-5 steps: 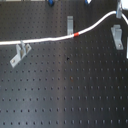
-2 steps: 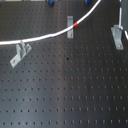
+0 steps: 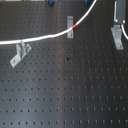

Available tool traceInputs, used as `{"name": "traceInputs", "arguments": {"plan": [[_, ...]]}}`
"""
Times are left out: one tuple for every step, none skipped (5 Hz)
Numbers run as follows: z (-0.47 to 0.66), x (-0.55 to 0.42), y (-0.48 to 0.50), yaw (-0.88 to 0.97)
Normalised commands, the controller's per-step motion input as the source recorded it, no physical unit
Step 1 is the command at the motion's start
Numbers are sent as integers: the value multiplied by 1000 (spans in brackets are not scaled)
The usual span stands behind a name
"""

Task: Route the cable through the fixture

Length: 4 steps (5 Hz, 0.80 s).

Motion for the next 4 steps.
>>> {"name": "traceInputs", "arguments": {"plan": [[144,-167,72,-297],[89,-194,446,317],[49,-191,133,746],[80,-166,276,620]]}}
